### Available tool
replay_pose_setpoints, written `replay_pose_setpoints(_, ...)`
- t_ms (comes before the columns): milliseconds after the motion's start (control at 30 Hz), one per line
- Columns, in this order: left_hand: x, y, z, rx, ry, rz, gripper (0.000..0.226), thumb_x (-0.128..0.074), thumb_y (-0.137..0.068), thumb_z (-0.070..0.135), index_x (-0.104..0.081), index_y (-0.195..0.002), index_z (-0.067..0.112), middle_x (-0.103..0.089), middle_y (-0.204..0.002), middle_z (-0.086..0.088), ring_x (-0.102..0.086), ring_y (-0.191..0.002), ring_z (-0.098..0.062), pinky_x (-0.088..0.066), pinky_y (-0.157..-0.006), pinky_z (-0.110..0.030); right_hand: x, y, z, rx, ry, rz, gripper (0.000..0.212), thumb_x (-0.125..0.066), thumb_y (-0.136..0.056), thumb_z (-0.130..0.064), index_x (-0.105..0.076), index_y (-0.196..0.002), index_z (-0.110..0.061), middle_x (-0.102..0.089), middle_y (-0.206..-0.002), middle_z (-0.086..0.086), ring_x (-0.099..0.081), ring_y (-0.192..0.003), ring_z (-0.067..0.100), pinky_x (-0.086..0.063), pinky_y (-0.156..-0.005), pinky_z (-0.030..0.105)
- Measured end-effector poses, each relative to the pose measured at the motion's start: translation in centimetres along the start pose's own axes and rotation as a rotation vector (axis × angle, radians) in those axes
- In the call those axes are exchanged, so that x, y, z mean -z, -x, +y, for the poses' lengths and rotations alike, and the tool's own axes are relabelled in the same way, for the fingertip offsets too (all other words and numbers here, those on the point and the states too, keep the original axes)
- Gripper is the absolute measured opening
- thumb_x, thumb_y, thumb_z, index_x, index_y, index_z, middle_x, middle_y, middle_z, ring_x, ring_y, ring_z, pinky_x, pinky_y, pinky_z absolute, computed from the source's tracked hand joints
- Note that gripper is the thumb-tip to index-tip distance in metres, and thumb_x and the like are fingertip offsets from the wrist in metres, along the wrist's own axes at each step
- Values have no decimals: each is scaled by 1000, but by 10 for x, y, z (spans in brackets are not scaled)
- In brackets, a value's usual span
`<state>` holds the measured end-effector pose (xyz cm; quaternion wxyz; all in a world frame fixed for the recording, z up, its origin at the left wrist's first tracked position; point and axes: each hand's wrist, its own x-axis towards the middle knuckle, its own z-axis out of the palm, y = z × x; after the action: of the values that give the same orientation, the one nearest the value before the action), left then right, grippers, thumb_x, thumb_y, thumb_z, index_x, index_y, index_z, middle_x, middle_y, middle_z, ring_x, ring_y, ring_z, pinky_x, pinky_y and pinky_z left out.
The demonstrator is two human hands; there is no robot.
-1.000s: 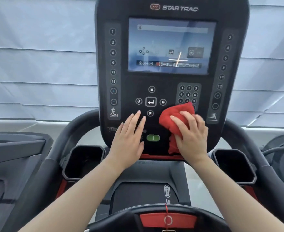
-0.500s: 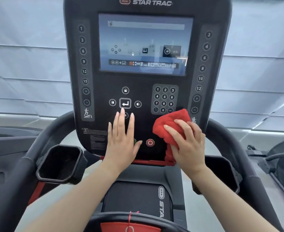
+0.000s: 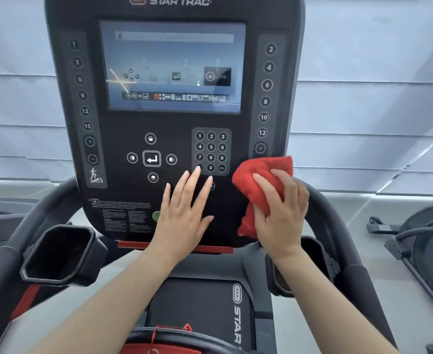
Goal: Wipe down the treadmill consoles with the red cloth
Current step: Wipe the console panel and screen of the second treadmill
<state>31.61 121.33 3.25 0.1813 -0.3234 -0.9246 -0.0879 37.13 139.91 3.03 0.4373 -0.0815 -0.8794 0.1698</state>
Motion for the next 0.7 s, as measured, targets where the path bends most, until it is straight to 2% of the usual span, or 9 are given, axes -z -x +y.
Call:
replay_pose_setpoints(133, -2, -1, 3, 19, -27, -21, 80, -66, -79, 33, -25, -145, 15, -16, -153, -12, -17, -139, -30, -25, -107, -56, 4, -9, 10, -5, -41, -6, 42, -58, -79, -17, -55, -120, -27, -41, -129, 1, -43, -112, 36, -32, -96, 40)
replay_pose_setpoints(267, -3, 1, 5, 25, -32, -16, 80, -66, -79, 32, -25, -145, 15, -16, -153, -13, -17, -140, -30, -25, -107, -57, 6, 21, 9, -54, -89, -64, 46, -56, -77, -16, -52, -121, -29, -39, -130, 2, -39, -113, 34, -30, -101, 40)
replay_pose_setpoints(333, -2, 1, 5, 29, -33, -18, 80, -66, -79, 32, -24, -145, 16, -16, -153, -12, -17, -140, -30, -25, -106, -57, 8, 17, 10, -52, -99, -78, 44, -56, -77, -17, -54, -120, -29, -40, -129, 2, -40, -113, 35, -32, -100, 42)
replay_pose_setpoints(500, -2, 0, 6, 34, -25, -19, 81, -67, -78, 32, -25, -145, 16, -15, -153, -11, -17, -140, -29, -27, -106, -57, 9, -31, 9, -40, -94, -34, 41, -60, -79, -16, -60, -119, -24, -46, -128, 7, -44, -112, 37, -30, -95, 37)
replay_pose_setpoints(700, 2, 0, -1, -6, -2, -40, 79, -68, -78, 28, -27, -145, 20, -16, -154, -9, -17, -140, -27, -27, -108, -51, 2, 10, 5, 77, -34, -83, 49, -63, -74, -14, -55, -120, -30, -43, -129, 1, -39, -115, 32, -35, -90, 43)
